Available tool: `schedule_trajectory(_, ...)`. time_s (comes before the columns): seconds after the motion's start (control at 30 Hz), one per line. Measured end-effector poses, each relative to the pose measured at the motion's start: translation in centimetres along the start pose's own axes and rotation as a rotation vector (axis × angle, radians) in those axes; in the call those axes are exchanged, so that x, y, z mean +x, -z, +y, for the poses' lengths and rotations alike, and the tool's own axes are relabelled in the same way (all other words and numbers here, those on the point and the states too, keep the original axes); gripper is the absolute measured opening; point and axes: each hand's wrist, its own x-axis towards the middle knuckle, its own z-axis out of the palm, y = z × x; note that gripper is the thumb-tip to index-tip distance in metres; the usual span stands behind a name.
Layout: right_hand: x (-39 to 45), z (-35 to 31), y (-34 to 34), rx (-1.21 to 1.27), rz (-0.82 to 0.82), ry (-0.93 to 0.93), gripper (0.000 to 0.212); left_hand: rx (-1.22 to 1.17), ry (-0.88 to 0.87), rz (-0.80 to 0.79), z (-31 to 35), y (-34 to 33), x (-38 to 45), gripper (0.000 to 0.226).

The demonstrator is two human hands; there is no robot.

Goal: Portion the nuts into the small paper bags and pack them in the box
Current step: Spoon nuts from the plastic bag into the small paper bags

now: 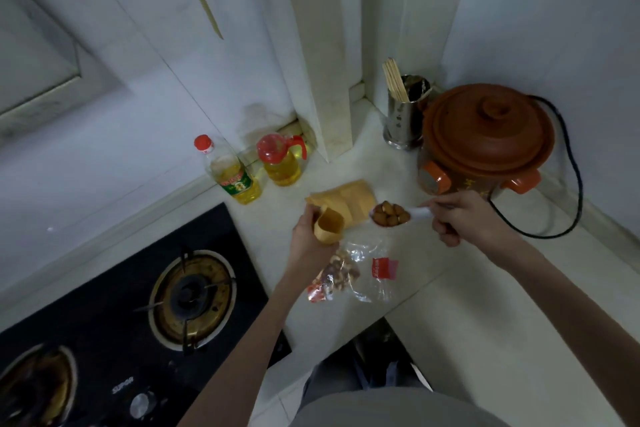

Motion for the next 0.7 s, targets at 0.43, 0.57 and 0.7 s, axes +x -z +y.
schedule_trajectory(0.43,-5.0,-9.6,0.8,-0.169,-0.098,0.177,0.028,0.006,-0.364,0.073,9.4,1.4,-1.8,0.053)
schedule_trajectory(0.57,-6.2,-10.9,1.2,-0.261,-0.048,0.218,0.037,0.052,-0.423,0.091,10.8,1.6,-2.0,0.056)
schedule_trajectory(0.7,-7.2,-12.4,1.0,-0.474,0.013,0.301,0.033,0.107,-0.511,0.146,12.0,1.6,-2.4,0.054)
